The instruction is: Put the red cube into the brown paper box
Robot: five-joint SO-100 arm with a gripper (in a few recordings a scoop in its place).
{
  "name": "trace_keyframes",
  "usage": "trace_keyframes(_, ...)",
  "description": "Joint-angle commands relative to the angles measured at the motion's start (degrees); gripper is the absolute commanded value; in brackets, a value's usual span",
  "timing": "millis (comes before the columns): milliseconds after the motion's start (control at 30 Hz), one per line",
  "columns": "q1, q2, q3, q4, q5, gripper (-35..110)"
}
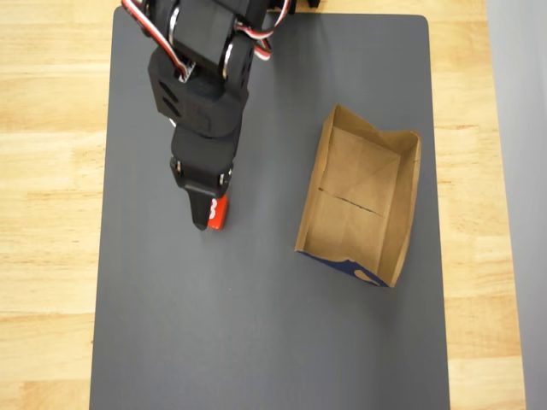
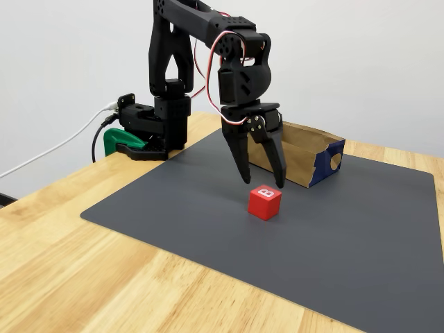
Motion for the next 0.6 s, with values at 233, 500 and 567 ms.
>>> trace_keyframes(233,0.0,-4.75,-4.83,-0.18,-1.14,28)
trace_keyframes(500,0.62,-7.82,-7.03,2.2,0.97,30)
trace_keyframes(567,0.7,-8.61,-8.0,2.9,0.79,28)
